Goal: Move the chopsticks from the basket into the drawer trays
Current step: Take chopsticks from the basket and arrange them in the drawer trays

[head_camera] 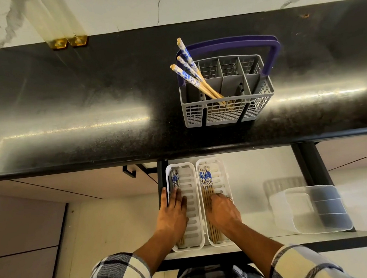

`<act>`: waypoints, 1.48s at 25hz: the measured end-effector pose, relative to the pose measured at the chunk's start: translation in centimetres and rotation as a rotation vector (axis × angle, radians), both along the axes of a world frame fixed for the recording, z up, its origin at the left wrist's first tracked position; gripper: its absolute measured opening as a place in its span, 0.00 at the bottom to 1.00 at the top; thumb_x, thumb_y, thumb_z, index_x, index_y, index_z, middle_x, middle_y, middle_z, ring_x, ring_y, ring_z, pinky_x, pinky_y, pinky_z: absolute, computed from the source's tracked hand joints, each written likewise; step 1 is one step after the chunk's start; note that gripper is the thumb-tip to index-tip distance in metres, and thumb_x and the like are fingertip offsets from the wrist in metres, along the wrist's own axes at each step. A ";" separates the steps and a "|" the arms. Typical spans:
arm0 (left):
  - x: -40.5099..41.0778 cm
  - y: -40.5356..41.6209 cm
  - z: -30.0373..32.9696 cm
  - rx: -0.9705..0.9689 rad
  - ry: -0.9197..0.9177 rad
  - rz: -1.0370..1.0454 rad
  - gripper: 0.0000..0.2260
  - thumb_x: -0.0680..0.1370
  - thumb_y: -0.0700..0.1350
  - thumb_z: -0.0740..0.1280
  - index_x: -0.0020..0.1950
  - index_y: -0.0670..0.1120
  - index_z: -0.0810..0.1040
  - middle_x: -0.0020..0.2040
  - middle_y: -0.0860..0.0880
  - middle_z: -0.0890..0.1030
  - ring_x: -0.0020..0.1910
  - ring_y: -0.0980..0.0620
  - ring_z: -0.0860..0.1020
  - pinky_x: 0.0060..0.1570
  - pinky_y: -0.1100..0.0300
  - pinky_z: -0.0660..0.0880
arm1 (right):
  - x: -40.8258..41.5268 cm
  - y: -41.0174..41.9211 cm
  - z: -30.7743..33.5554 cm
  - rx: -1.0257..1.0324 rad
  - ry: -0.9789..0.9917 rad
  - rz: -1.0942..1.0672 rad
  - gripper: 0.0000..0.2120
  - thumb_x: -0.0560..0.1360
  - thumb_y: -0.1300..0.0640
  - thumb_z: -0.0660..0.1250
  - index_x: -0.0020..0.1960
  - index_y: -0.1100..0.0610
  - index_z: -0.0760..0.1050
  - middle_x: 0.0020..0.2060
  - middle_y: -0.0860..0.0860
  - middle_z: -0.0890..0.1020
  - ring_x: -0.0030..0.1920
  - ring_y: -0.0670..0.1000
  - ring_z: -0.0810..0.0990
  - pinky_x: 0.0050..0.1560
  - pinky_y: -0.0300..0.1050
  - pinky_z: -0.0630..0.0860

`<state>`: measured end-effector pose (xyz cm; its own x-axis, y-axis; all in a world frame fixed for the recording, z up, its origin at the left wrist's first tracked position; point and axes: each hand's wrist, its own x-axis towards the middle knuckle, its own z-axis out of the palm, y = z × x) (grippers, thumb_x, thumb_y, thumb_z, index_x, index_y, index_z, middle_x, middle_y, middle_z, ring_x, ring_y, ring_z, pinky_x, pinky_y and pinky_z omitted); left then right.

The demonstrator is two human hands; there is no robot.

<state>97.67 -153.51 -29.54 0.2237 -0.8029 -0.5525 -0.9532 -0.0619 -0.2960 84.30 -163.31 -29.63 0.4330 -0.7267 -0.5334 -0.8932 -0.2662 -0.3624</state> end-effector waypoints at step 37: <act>-0.9 -0.1 0.8 0.150 -0.126 -0.020 0.41 0.78 0.55 0.63 0.80 0.43 0.39 0.80 0.37 0.41 0.76 0.33 0.33 0.59 0.26 0.23 | -0.4 0.2 0.2 -0.019 -0.017 0.017 0.12 0.76 0.53 0.65 0.57 0.57 0.76 0.53 0.54 0.80 0.54 0.56 0.80 0.51 0.50 0.78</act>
